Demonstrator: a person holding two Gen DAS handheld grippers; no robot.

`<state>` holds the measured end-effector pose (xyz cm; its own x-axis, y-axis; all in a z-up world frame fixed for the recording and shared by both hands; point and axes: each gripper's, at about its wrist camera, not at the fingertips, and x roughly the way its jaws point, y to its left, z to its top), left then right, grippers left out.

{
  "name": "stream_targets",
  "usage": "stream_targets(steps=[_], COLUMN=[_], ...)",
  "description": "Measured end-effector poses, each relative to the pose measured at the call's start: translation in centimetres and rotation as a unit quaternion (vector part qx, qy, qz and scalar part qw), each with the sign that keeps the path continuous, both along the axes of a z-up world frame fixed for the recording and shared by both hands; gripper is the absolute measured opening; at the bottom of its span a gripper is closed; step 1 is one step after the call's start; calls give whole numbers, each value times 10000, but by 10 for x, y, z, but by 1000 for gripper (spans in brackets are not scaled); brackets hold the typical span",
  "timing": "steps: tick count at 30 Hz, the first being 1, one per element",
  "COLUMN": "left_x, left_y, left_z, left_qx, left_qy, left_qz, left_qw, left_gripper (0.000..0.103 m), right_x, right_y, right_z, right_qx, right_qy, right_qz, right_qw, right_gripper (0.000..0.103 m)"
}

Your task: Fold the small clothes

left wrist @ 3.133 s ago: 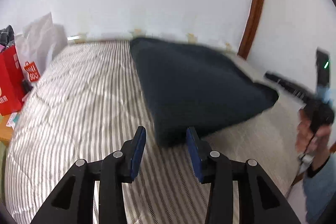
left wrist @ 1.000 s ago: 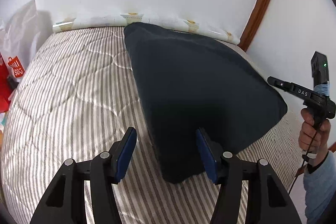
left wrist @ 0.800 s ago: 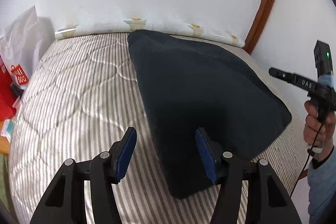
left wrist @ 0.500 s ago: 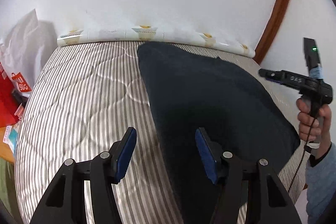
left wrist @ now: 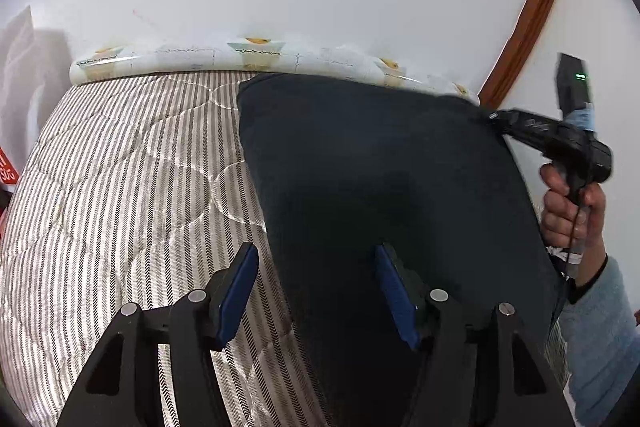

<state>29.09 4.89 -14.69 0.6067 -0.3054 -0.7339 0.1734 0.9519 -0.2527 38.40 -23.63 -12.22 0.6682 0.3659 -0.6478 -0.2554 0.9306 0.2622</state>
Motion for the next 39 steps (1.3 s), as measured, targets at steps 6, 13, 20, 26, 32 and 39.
stream_targets(steps=[6, 13, 20, 26, 32, 39], left_x=[-6, -20, -25, -30, -36, -58], left_y=[0, 2, 2, 4, 3, 1], left_z=[4, 7, 5, 5, 6, 8], left_qx=[22, -1, -59, -73, -88, -112], left_qy=[-23, -61, 28, 32, 38, 31], left_qz=[-35, -77, 3, -26, 22, 3], left_qw=[10000, 10000, 10000, 10000, 10000, 9999], left_gripper=[58, 58, 58, 58, 58, 58], right_x=[13, -10, 37, 31, 2, -46], right_y=[-1, -18, 5, -1, -18, -30], right_z=[-13, -4, -22, -8, -3, -17], right_qx=[-310, 7, -22, 227, -114, 167], right_qy=[374, 507, 1010, 258, 439, 823], right_qz=[-96, -146, -19, 29, -274, 304], right_qw=[9988, 9986, 9949, 9994, 9986, 9960], right_gripper=[17, 50, 13, 5, 24, 45])
